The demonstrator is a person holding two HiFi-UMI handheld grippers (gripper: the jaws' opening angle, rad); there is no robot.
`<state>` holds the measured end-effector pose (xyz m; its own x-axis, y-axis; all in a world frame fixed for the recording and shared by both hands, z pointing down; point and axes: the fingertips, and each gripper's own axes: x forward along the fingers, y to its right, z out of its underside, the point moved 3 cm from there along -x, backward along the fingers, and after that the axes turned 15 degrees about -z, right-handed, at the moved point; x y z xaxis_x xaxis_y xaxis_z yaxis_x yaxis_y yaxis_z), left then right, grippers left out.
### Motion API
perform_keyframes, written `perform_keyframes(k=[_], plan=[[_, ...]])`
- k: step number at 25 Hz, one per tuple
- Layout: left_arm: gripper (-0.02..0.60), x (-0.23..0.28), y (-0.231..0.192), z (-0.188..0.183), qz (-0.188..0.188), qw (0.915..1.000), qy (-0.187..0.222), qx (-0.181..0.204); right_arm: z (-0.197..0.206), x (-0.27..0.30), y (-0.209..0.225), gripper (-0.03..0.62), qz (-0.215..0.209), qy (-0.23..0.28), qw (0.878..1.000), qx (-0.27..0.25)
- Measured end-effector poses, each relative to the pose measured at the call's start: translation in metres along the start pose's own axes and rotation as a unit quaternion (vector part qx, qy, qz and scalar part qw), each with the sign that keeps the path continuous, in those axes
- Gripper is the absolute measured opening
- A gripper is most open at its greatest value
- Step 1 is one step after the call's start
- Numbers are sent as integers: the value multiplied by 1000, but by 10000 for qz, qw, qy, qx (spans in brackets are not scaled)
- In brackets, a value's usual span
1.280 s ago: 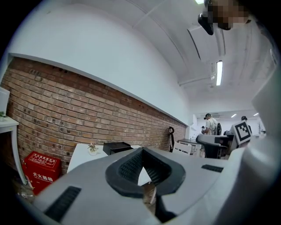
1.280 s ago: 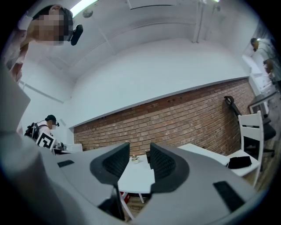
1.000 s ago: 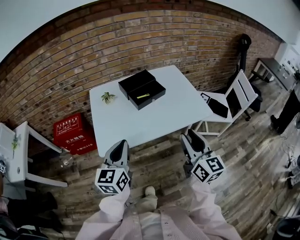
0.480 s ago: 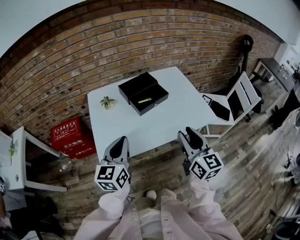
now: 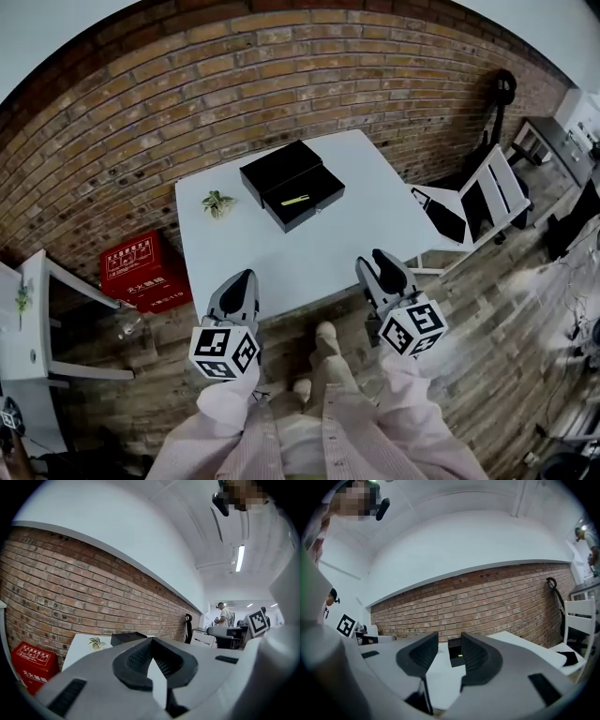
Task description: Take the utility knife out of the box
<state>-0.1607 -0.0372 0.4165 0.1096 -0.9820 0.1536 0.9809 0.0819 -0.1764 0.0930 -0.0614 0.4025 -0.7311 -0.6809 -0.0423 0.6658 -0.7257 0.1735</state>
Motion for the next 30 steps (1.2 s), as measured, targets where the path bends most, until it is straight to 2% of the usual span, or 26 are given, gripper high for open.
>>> perform_keyframes(k=[7, 14, 23, 30], plan=[[-8, 32, -7, 3, -149, 9999, -79, -24, 6, 30, 31, 149, -119, -77, 9998, 106], [-8, 85, -10, 3, -313, 9992, -229, -68, 13, 77, 73, 149, -340, -309, 9987, 214], [-8, 146, -7, 13, -554, 9969, -526, -180, 24, 133, 123, 149, -787, -727, 9937, 343], [-8, 179, -8, 26, -824, 9935, -742, -261, 37, 169, 149, 149, -1258, -1086, 9852, 420]])
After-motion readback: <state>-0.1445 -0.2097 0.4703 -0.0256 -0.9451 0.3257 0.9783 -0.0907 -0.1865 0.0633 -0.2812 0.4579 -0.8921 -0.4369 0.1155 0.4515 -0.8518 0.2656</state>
